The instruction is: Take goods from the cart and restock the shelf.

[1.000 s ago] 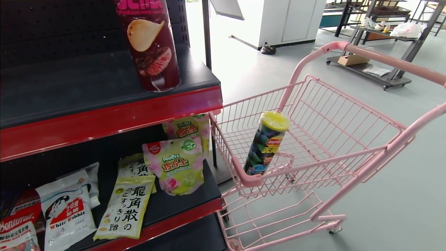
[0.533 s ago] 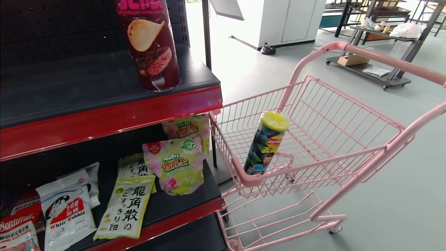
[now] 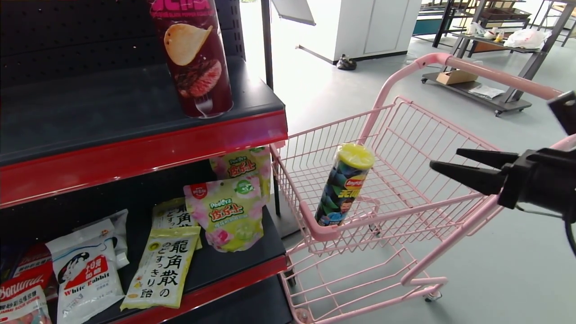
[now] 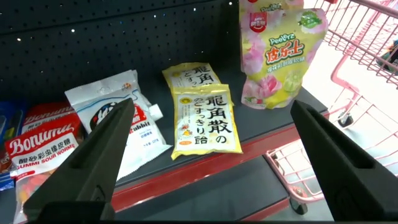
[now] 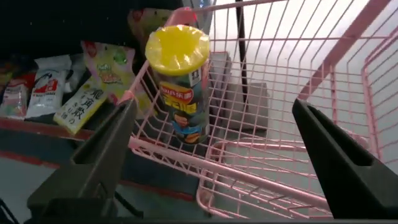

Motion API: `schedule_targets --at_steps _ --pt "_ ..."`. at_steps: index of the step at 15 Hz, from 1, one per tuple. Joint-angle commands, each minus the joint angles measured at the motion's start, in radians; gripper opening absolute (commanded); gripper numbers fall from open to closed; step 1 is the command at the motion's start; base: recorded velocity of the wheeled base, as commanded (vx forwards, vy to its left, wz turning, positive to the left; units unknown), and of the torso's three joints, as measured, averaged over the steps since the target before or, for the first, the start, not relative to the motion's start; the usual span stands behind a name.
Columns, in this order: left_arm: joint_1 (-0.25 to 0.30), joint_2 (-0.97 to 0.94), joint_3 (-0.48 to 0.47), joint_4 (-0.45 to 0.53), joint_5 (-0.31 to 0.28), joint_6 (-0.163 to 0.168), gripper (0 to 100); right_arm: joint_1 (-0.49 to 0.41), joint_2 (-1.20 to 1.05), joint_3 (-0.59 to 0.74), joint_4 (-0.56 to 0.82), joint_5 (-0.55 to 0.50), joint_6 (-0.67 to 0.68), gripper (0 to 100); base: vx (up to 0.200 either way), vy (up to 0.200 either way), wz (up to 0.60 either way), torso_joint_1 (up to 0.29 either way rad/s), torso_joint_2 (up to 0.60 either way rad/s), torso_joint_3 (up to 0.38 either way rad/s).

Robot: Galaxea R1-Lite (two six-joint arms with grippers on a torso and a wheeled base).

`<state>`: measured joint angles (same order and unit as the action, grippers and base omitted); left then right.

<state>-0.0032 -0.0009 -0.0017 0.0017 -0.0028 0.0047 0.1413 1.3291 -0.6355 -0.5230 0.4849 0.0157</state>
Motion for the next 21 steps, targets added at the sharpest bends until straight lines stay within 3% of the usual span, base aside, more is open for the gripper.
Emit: schedule_targets --at_steps 1,4,8,21 --pt "0.0 0.001 0.0 0.0 0.0 0.0 100 0.037 0.16 0.002 -0.014 0.035 -0.039 100 0.0 0.0 0.0 0.0 0.0 0.0" --pt "0.0 0.001 0.0 0.0 0.0 0.001 100 0.123 0.225 0.014 -0.023 0.034 -0.068 100 0.0 0.0 0.0 0.0 0.0 0.0" --pt "0.0 0.001 0.0 0.0 0.0 0.001 100 0.152 0.331 0.005 -0.172 0.027 -0.074 100 0.0 0.0 0.0 0.0 0.0 0.0" --pt "0.0 0.001 0.0 -0.002 0.0 0.001 100 0.241 0.538 -0.225 -0.178 0.031 -0.049 100 0.0 0.0 0.0 0.0 0.0 0.0"
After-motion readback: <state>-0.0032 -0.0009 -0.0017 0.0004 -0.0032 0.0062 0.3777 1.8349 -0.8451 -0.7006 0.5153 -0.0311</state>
